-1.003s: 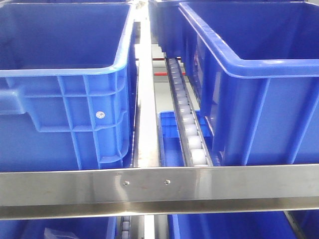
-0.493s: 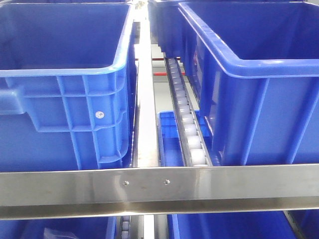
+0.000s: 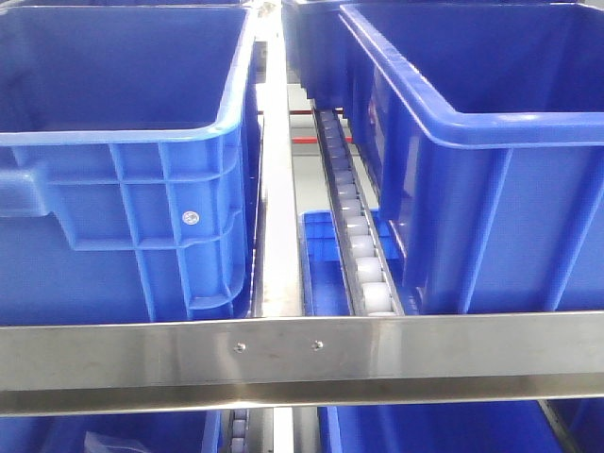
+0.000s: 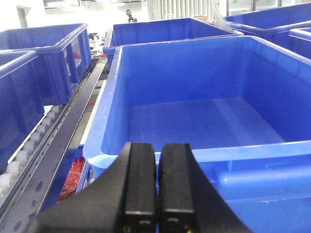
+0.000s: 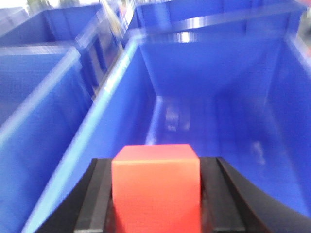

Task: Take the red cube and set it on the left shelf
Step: 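Open the right gripper to drop the red cube into the blue crate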

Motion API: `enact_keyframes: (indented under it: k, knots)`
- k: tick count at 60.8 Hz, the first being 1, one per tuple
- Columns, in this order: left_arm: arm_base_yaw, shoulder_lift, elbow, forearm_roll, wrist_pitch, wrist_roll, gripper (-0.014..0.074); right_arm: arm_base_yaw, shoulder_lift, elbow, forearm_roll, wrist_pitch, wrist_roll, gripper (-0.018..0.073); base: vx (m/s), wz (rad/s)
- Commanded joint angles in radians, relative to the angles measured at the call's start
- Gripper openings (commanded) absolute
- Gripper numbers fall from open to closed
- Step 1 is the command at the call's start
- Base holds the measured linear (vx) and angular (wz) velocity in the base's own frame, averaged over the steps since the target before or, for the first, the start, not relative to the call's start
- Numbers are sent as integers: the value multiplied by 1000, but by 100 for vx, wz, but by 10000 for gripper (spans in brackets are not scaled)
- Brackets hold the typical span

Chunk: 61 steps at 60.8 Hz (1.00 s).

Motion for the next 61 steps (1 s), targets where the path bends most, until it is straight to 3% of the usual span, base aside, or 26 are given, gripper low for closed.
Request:
enact_keyframes:
  k: [1, 4, 10, 12, 21, 33, 38, 46, 61]
  knots:
    - [-4, 8, 22, -6, -84, 1, 106, 0, 131, -109, -7, -172, -11, 146, 0, 0]
    - [-4, 8, 22, -6, -84, 1, 106, 0, 193, -153, -11, -192, -15, 260, 0, 0]
    - [-4, 8, 22, -6, -84, 1, 106, -7, 321, -257, -13, -194, -16, 613, 1, -3]
    - [-4, 8, 22, -6, -84, 1, 106, -14, 352, -286, -13, -190, -16, 646, -1, 7]
    - [-4, 8, 22, -6, -84, 1, 106, -43, 402, -336, -13, -183, -16, 588, 0, 0]
    - [-4, 8, 22, -6, -84, 1, 106, -51, 316, -281, -15, -111, -16, 512, 0, 2]
    - [-4, 8, 22, -6, -84, 1, 106, -51, 232, -216, -15, -110, -16, 386, 4, -25]
    - [-4, 8, 22, -6, -84, 1, 106, -51, 37, -74, -15, -110, -16, 50, 0, 0]
    - [-4, 8, 22, -6, -84, 1, 106, -167, -362, 158, -42, -83, -23, 66, -1, -6]
